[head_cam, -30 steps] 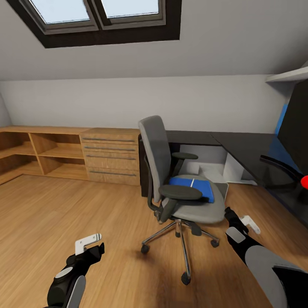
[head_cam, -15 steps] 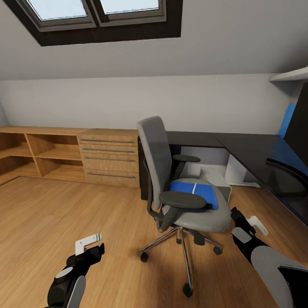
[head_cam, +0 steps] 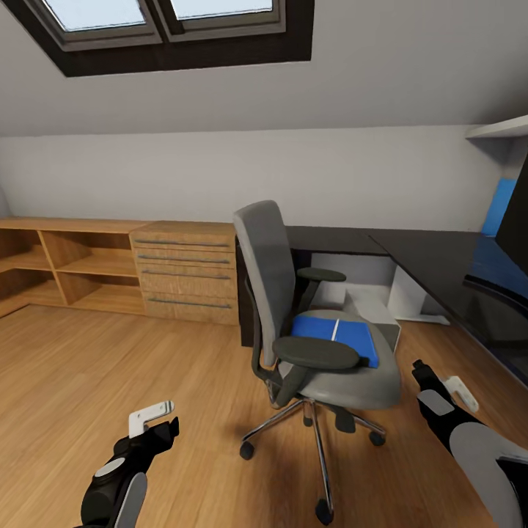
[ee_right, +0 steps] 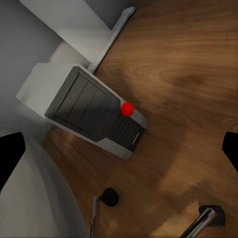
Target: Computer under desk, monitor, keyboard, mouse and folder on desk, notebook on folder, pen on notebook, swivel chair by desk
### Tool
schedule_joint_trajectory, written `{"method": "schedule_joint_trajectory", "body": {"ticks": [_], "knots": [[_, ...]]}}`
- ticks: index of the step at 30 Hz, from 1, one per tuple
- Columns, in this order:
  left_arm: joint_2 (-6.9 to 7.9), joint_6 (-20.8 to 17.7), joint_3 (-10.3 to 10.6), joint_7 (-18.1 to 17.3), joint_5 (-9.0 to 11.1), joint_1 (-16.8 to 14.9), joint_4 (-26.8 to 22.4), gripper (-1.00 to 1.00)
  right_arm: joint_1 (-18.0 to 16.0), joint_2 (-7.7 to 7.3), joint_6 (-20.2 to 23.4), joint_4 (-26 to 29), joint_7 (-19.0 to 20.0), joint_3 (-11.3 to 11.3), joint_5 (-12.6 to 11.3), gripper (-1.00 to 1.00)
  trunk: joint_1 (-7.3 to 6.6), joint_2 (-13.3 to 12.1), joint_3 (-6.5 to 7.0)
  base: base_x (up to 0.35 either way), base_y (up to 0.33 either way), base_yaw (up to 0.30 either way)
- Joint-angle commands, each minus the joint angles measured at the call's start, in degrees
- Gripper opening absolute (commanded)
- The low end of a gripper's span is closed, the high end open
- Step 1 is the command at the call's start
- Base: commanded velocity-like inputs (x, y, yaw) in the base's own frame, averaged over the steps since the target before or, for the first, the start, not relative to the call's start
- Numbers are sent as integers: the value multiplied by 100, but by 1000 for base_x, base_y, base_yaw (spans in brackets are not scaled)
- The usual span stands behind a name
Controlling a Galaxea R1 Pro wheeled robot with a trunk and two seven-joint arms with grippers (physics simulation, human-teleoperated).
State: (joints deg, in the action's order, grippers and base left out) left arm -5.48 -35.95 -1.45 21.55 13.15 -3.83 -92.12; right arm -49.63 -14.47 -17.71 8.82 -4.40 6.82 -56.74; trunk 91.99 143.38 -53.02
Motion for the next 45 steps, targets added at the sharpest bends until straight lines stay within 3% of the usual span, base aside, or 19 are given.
{"method": "schedule_joint_trajectory", "body": {"ticks": [1,6,11,14,15,18,37,45], "knots": [[-3,-17,-3,43,60,-3,-7,100,-2,-2,18,7,-8,35,11,100,0,2,-6,67,0,0],[-2,-17,-4,43,57,-3,-8,100,-2,-17,145,13,-1,38,-14,100,0,2,-6,27,0,0],[1,-17,-4,43,56,-3,-8,100,-2,-89,597,15,26,47,-27,100,0,2,-6,4,0,0],[0,-17,-5,43,56,-3,-8,100,-2,-191,964,15,153,102,-171,100,0,2,-6,0,0,0],[-3,-12,-5,42,61,-3,-8,100,-2,-287,1225,11,224,116,-339,100,0,2,-6,0,0,0],[-5,-9,-5,46,62,-3,-8,100,-2,-409,1554,7,278,124,-554,100,0,2,-6,28,0,0],[-6,-17,-3,51,51,-3,0,100,-2,-444,1685,6,290,126,-636,100,0,2,-6,177,0,0],[-6,-17,-5,51,53,-3,2,100,-2,-453,2113,6,297,135,-644,100,0,2,-6,24,0,0]]}}
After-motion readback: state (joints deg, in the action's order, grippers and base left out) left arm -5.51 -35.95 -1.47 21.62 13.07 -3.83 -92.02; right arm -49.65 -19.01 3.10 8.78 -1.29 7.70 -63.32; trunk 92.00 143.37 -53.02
